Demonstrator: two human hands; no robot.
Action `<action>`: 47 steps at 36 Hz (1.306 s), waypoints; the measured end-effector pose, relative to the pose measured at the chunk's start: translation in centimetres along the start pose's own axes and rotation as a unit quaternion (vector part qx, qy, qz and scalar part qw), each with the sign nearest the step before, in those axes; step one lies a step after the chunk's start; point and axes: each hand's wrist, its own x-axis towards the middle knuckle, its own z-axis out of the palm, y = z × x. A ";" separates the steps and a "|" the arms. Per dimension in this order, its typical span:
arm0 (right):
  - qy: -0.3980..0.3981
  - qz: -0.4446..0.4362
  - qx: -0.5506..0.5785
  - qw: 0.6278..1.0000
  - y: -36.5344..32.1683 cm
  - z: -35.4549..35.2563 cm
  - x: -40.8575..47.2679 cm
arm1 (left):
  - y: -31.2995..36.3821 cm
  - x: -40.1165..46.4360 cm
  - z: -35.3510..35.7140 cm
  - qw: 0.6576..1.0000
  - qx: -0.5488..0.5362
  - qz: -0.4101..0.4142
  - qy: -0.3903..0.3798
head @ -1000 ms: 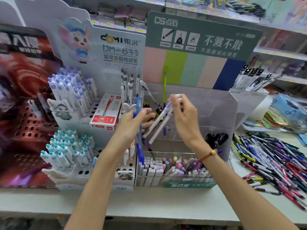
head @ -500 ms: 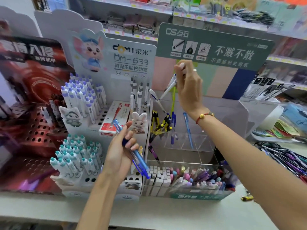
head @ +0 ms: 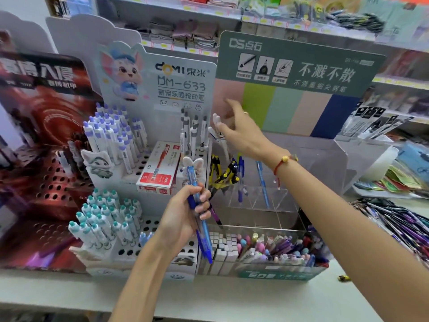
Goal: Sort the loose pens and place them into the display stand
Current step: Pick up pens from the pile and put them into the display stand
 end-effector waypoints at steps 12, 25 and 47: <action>-0.013 0.080 0.139 0.987 2.1 0.7 -13.2 | -4.3 1.6 3.4 0.959 0.278 -0.033 -0.051; 0.320 0.118 0.060 0.938 9.0 -3.7 -10.8 | -5.2 0.1 1.2 0.891 0.377 0.184 0.174; 0.025 0.314 0.538 0.782 2.2 2.7 -17.0 | -7.2 -2.8 1.5 0.971 0.015 0.059 0.230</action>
